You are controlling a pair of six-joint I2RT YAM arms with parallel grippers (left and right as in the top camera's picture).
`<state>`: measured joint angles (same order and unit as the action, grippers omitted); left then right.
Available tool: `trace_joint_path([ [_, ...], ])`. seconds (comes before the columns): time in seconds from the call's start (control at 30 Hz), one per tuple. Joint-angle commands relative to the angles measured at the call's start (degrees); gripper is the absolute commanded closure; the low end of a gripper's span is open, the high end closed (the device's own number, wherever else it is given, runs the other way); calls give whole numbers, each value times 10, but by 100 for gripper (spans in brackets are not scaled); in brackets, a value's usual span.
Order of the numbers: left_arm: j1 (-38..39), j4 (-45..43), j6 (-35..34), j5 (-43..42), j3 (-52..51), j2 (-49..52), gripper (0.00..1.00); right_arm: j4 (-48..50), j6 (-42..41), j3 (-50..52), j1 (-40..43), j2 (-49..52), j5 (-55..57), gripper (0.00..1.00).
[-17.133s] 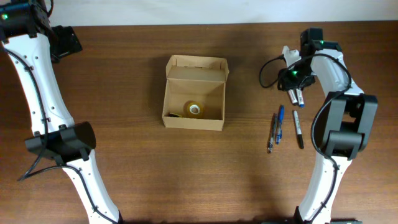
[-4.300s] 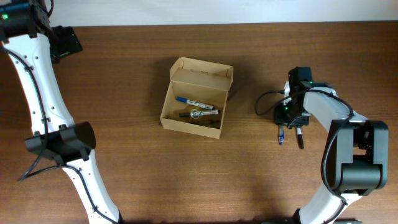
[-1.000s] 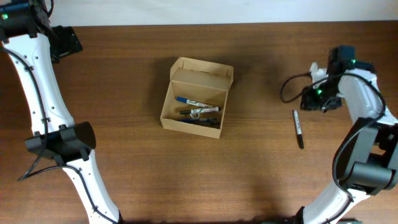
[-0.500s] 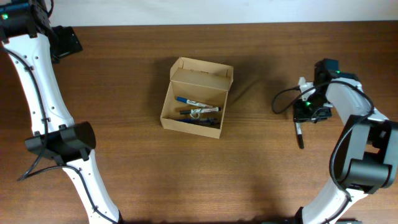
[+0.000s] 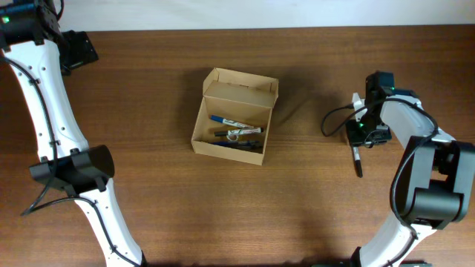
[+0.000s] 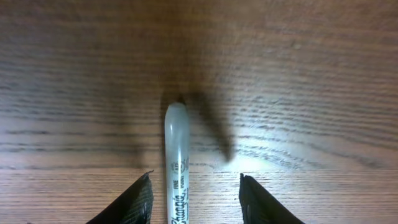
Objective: Pack container
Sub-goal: 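Move the right gripper to the black Sharpie marker and grasp it, then carry the Sharpie into the box and release it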
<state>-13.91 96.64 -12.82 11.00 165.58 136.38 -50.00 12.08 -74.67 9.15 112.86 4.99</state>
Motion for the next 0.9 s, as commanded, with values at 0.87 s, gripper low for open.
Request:
trace_joint_path([
  [0.87, -2, 0, 7, 4, -2, -17, 0, -276, 56, -460, -125, 6, -149, 96],
])
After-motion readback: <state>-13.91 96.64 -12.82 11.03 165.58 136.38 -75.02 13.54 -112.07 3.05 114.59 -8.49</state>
